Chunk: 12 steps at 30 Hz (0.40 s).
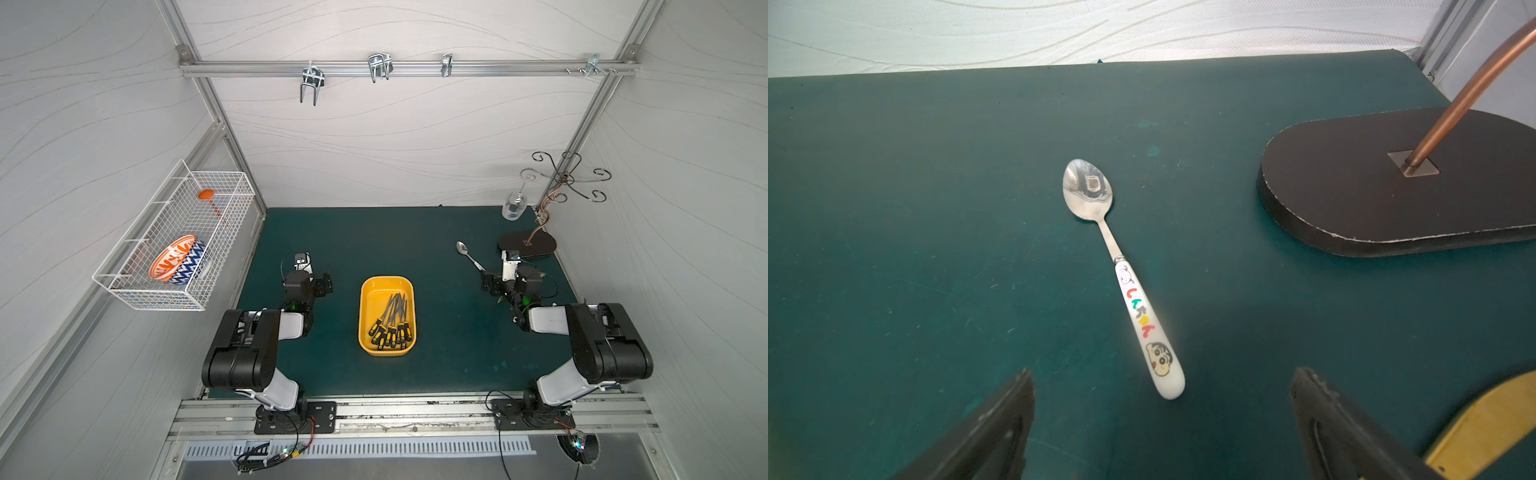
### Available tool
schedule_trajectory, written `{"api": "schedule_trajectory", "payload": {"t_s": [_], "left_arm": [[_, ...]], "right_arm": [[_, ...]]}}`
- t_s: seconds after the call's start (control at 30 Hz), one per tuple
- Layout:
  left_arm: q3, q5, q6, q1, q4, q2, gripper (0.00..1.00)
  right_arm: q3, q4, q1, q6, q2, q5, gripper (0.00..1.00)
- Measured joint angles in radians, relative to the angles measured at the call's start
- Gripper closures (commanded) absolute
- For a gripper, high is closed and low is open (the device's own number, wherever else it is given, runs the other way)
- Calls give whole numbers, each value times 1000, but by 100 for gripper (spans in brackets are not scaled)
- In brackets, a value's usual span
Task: Put the file tool into the storage box
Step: Reset both arms
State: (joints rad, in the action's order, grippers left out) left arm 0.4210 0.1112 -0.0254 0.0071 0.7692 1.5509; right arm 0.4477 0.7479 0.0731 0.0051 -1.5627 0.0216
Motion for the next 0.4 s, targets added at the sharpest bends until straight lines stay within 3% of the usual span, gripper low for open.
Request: {"api": "schedule_trajectory", "payload": {"t_s": [0.4], "left_arm": [[0,-1,0,-1,-1,0,0]], "right_arm": [[0,0,-1,-3,0,6,1]]}}
